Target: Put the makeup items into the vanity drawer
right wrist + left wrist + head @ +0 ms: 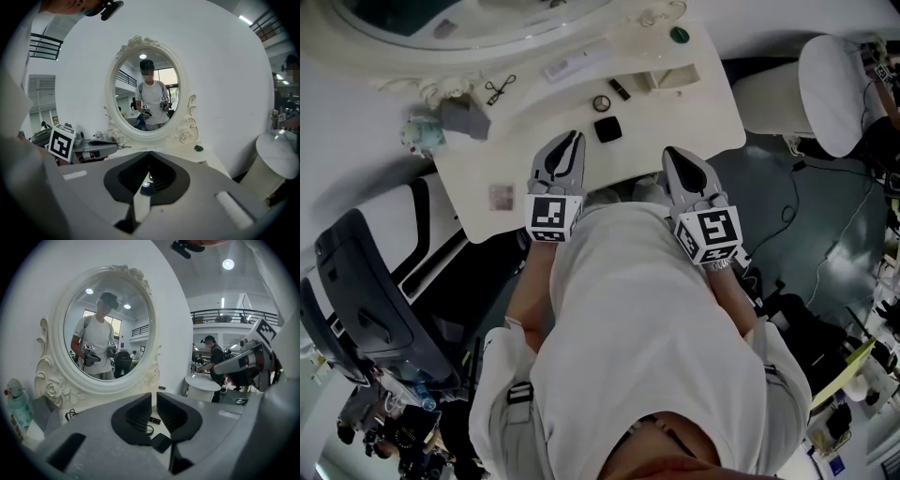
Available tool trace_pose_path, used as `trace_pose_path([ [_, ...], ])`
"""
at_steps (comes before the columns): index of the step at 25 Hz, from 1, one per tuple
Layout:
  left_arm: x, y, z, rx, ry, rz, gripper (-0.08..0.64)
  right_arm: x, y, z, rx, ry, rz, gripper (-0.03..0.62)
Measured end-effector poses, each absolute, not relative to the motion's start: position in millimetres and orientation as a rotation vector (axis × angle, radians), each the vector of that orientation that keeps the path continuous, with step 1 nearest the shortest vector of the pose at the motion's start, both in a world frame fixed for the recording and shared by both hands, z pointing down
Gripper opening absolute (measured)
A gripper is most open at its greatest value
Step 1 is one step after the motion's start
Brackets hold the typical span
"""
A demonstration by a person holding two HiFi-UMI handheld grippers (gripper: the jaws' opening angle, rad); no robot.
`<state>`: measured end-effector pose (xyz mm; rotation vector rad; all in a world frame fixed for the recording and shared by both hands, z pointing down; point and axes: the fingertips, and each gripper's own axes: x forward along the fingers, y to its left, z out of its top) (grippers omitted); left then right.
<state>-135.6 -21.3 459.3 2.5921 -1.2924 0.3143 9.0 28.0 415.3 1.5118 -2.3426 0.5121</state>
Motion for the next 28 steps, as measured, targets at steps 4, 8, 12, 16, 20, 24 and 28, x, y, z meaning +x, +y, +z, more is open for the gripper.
trace_pose_path([
  [4,-130,-35,478,2.617,-1.223,0.379,0.049,18,27,417,1.565,-2.288,0.526,0.008],
  [8,-117,-40,506,2.629,-1.112,0.458,0.104,23,26,419,1.596,-2.245,0.542,0.008],
  [12,-108,-44,544,2.643,-0.995,0.596,0.12,26,23,424,1.622,-2.203,0.551,0.008],
  [16,-99,-44,586,2.623,-0.814,0.729,0.178,34,22,427,1.657,-2.158,0.566,0.008],
  [20,-93,-43,620,2.639,-0.714,0.852,0.186,44,22,429,1.7,-2.112,0.585,0.008],
  [24,-85,-40,646,2.633,-0.64,0.932,0.216,48,19,432,1.722,-2.086,0.6,0.008],
  [28,-79,-35,668,2.621,-0.548,1.016,0.251,51,16,434,1.733,-2.066,0.612,0.008],
])
